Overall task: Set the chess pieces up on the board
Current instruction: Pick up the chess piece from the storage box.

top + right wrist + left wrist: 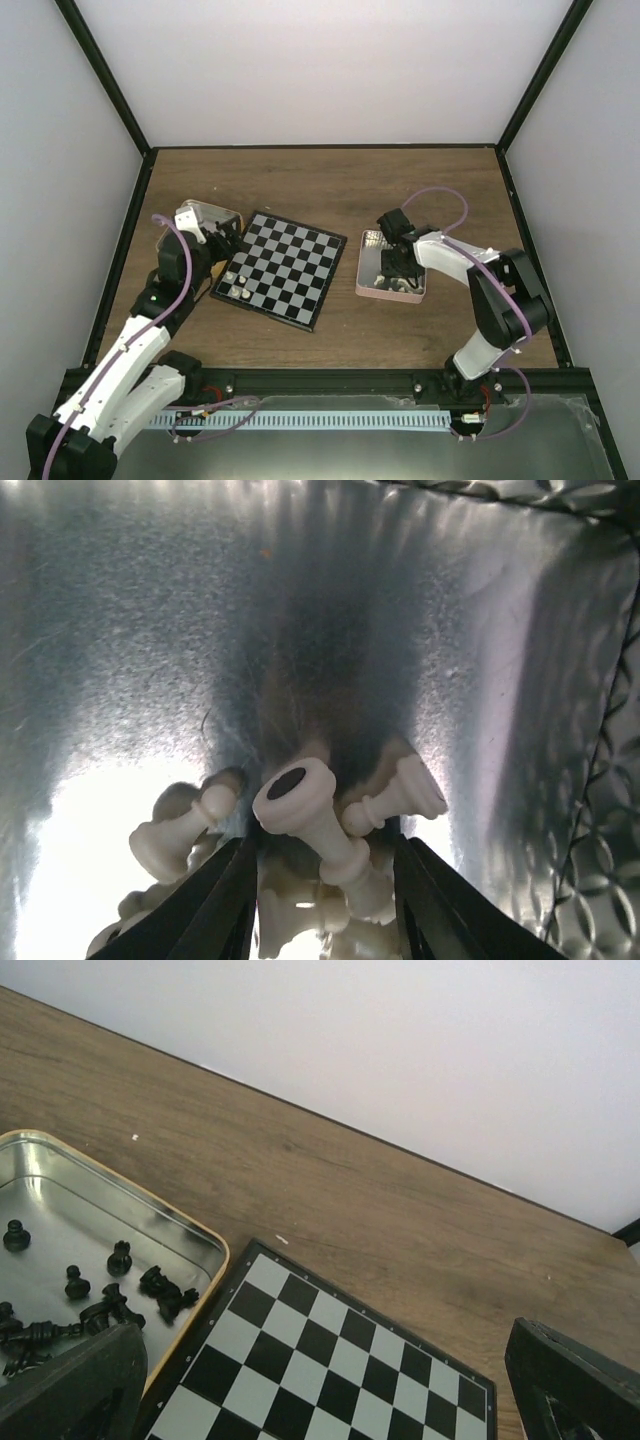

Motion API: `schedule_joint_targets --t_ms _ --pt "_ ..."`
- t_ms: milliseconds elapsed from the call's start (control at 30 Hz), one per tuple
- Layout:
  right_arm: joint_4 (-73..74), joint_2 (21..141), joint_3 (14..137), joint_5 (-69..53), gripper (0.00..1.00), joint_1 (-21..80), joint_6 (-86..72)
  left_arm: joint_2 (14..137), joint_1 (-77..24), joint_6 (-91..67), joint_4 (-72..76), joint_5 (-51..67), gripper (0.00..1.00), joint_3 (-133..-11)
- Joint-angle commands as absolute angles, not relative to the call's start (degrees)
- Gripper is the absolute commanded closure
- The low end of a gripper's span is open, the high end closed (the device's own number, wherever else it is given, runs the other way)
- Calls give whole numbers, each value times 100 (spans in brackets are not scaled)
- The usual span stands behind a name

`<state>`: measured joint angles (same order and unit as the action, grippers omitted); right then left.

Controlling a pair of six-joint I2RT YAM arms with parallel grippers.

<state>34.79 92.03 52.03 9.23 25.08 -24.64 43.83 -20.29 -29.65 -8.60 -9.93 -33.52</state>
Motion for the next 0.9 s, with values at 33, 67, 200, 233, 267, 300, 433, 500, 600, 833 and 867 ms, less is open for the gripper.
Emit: schedule_joint_targets --t_ms 33,67,200,233,267,300,433,500,600,833,867 --pt "3301 9421 5575 1325 62 2472 -2080 4341 -2039 -2856 -609 -873 0 -3400" --pt "3256 9456 5585 1322 62 2474 -2045 4302 -2039 -2850 -641 -878 0 -3395" --pt "3122 9564 5577 1242 65 2464 -2038 4107 -2039 -2839 -661 -948 0 -3349" --pt "3098 9569 5566 1223 67 2469 -2072 4066 -2039 -2832 -652 -957 0 -3349" --pt "3087 9581 5564 1224 68 2470 -2110 4039 -2035 -2824 -648 -951 0 -3348" --pt "3062 9594 5559 1248 70 2464 -2148 4026 -2037 -2822 -647 -938 0 -3355" --pt "2944 9615 5496 1428 78 2473 -2322 3990 -2039 -2862 -710 -818 0 -3404" --pt "2866 9550 5445 1524 84 2464 -2421 3919 -2035 -2884 -748 -712 0 -3435" --pt "2763 9363 5405 1682 86 2467 -2585 3796 -2037 -2891 -768 -506 0 -3470" --pt "2487 8275 5430 1348 85 2464 -3240 3861 -2035 -3054 -445 611 1 -3409" --pt "2430 8085 5431 1123 84 2463 -3546 3899 -2043 -3168 -361 795 1 -3360"
